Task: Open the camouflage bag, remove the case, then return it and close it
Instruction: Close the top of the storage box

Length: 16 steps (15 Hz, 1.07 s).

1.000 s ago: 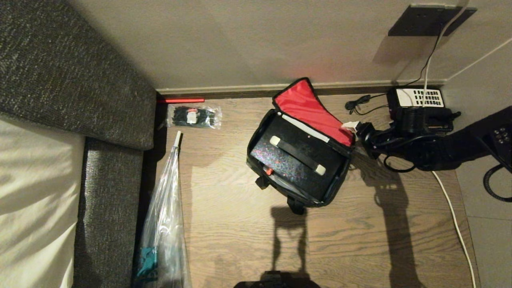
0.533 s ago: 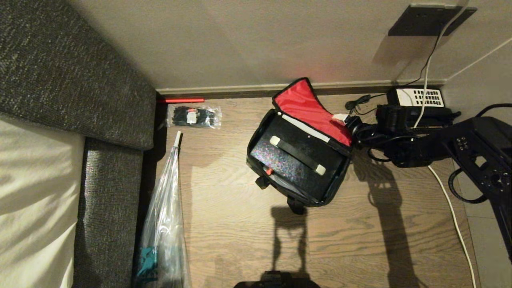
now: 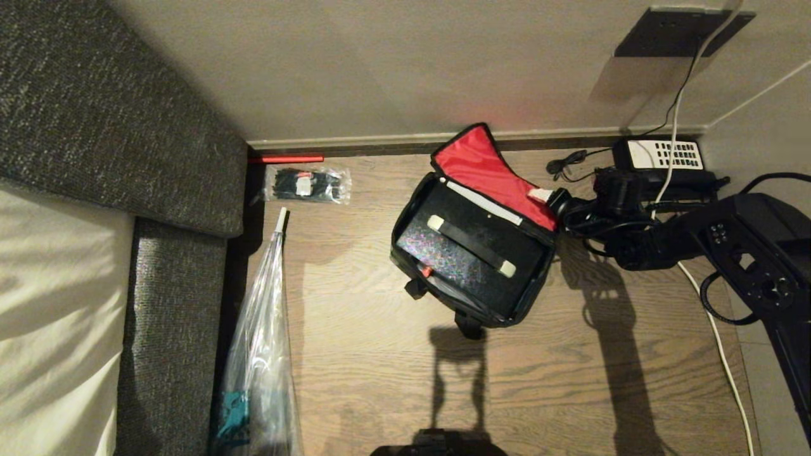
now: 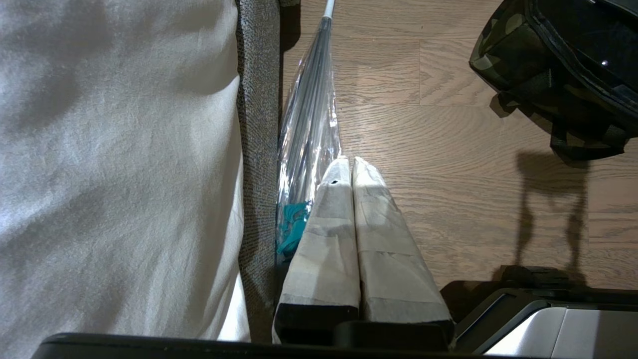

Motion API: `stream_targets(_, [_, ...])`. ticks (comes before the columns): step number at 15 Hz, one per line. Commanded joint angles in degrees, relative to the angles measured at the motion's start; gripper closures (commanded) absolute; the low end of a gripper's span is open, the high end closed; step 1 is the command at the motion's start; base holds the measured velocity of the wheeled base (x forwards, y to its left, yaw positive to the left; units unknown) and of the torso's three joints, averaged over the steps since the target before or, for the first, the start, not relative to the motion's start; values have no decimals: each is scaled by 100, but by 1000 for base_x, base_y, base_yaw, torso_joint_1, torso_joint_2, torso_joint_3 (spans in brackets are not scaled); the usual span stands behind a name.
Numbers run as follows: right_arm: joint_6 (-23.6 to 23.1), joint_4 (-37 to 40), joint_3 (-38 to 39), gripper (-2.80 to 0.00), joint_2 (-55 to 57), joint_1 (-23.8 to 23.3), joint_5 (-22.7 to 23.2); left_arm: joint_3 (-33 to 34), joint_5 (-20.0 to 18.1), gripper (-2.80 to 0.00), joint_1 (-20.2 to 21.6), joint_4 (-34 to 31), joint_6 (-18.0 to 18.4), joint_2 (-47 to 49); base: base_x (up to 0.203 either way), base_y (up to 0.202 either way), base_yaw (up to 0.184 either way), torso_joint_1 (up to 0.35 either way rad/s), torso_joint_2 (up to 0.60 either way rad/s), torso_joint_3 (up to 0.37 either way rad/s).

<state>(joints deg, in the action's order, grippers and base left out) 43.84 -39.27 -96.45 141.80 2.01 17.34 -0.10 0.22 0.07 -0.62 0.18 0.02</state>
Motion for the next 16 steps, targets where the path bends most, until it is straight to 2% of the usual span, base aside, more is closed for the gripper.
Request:
stream_targets(1, [-260, -7, 194, 0, -145, -19, 23, 1, 4, 0, 1, 1, -1, 0, 0, 0, 0, 0, 0, 0])
stream_targets(5, [-735, -123, 715, 0, -459, -76, 8, 1, 4, 0, 1, 1, -1, -2, 0, 0, 0, 0, 0, 0])
stream_targets(9, [-931, -727, 1310, 0, -898, -104, 47, 1, 4, 0, 1, 1, -1, -2, 0, 0, 0, 0, 0, 0])
stream_targets(12, [-1426, -890, 1919, 0, -1234, -31, 127, 1, 4, 0, 1, 1, -1, -2, 0, 0, 0, 0, 0, 0])
stream_targets(16, [-1525, -1607, 2509, 0, -1578, 82, 655, 1, 4, 0, 1, 1, -1, -2, 0, 0, 0, 0, 0, 0])
